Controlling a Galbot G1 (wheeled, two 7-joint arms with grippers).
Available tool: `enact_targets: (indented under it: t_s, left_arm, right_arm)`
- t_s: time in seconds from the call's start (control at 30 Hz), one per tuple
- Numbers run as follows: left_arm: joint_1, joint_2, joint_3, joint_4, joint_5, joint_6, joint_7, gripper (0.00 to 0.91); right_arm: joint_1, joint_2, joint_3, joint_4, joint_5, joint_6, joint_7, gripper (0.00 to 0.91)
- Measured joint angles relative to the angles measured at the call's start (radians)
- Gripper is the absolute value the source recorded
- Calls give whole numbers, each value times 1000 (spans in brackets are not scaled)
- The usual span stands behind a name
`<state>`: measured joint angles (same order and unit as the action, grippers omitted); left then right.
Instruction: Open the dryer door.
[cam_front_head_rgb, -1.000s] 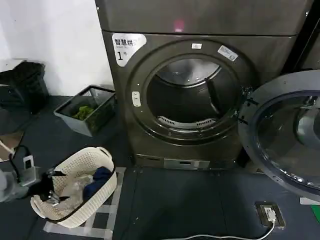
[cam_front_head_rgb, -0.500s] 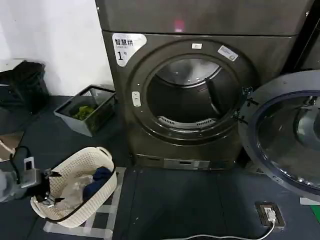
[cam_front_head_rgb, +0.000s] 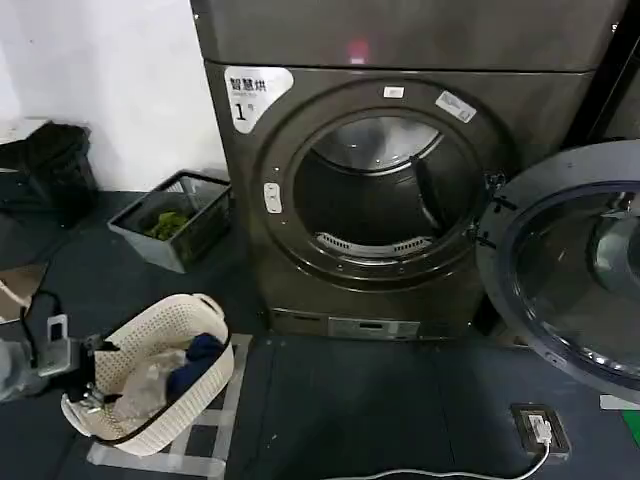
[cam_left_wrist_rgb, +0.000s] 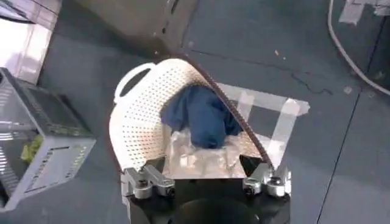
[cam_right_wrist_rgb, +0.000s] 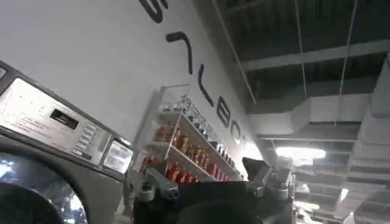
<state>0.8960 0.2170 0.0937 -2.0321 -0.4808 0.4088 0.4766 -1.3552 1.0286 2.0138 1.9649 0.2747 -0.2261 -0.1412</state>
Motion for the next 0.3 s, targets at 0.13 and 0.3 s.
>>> enact_targets:
  t_s: [0.13,0.3]
  left_arm:
    - [1,-4,-5,-14,17,5,4,907]
    - [1,-10,-10,4,34,3,15,907]
  right_arm:
    - [-12,-3,8,17,0,-9,-3,907]
    - [-20,1,21,35,0,-13,-4,907]
